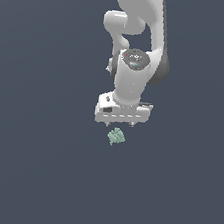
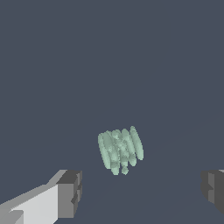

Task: Pick up the object and move it to a goal position.

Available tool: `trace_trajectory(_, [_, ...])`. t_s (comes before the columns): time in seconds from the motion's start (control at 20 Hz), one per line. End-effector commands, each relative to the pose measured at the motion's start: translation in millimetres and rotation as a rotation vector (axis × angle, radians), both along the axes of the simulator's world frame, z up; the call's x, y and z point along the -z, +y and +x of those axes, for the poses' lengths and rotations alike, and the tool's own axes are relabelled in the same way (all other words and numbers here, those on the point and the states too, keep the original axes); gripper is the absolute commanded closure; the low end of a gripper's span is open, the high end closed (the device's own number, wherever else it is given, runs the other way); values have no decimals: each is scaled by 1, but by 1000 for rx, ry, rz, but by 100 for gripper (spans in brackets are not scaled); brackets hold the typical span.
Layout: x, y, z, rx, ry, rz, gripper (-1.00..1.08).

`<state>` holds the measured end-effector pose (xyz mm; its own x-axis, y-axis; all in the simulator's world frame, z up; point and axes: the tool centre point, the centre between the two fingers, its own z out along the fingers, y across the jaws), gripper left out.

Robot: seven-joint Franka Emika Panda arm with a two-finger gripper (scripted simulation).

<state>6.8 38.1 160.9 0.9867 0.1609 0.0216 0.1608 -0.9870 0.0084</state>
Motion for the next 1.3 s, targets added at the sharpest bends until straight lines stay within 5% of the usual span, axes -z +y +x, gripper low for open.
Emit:
trace_trajectory(0.0, [11,0,-2,-42,4,-1,-92])
trace_trajectory(0.6, [64,0,-13,-244,21,1,-92])
trace_trajectory(1.25, [84,1,-15,-267,24,2,-92])
